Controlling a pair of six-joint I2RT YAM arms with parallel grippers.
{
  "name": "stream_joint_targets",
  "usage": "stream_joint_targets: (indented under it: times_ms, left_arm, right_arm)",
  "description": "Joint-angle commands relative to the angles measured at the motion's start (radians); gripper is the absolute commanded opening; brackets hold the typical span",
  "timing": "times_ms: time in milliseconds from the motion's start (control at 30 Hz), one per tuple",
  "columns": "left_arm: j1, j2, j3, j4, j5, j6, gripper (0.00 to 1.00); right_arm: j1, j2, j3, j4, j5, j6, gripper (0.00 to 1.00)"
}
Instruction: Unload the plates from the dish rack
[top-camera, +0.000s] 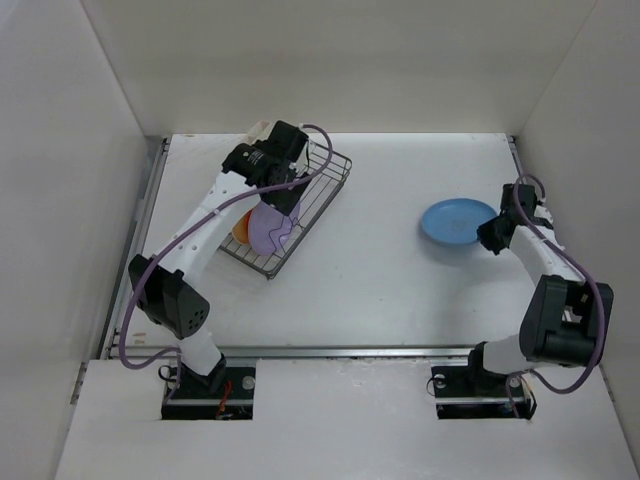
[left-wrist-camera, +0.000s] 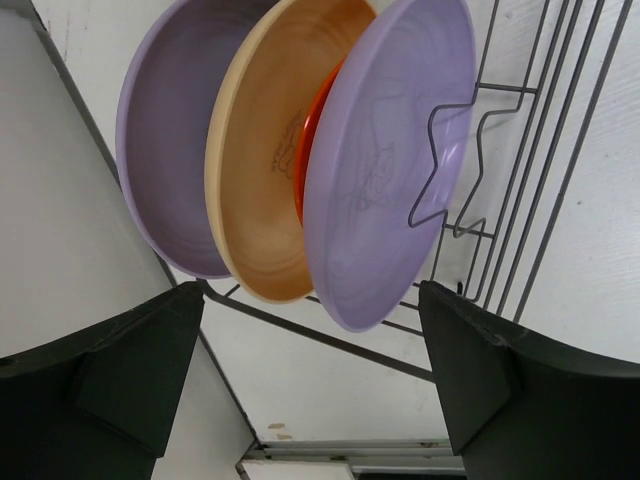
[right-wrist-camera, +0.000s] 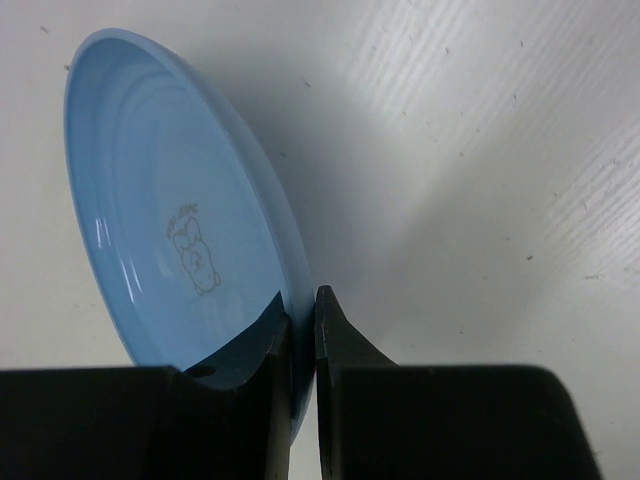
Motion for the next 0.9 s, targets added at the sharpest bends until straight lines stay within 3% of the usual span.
stream_joint_targets:
  times_ms: [0, 67, 133, 233, 267, 367, 600, 700, 867]
  left_arm:
    - [-0.002, -0.028, -0.02, 0.05, -0.046, 0.024, 0.85]
    - [-0.002, -0.028, -0.041, 0.061, -0.046, 0.024, 0.84]
    - [-0.002, -0.028, -0.05, 0.07, -0.046, 0.024, 0.83]
    - [-0.002, -0.017, -0.061, 0.07, -0.046, 0.024, 0.78]
    - [-0.002, -0.017, -0.061, 0.07, -0.037, 0.024, 0.77]
    - [-0.002, -0.008, -0.07, 0.07, -0.026, 0.024, 0.71]
    - [-0.02, -0.008, -0.07, 0.07, -0.016, 0.042, 0.64]
    - [-0.034, 0.001, -0.089, 0.07, -0.063, 0.055, 0.63]
    - [-0.043, 0.067, -0.098, 0.116, -0.143, 0.055, 0.53]
  right_arm:
    - [-0.012, -0.026, -0.06, 0.125, -0.034, 0.021, 0.0]
    - [-0.034, -0.026, -0.119, 0.148, -0.044, 0.021, 0.01]
    - [-0.049, -0.005, -0.142, 0.161, -0.053, 0.021, 0.14]
    - [-0.071, 0.006, -0.179, 0.161, -0.079, 0.021, 0.25]
    - [-0.071, 0.006, -0.179, 0.161, -0.079, 0.021, 0.43]
    - [-0.08, 0.006, -0.209, 0.161, -0.088, 0.031, 0.74]
    - [-0.08, -0.143, -0.228, 0.099, -0.088, 0.031, 0.86]
    - [-0.08, -0.264, -0.228, 0.053, -0.088, -0.006, 0.86]
    - [-0.08, -0.445, -0.205, -0.005, -0.077, -0.066, 0.86]
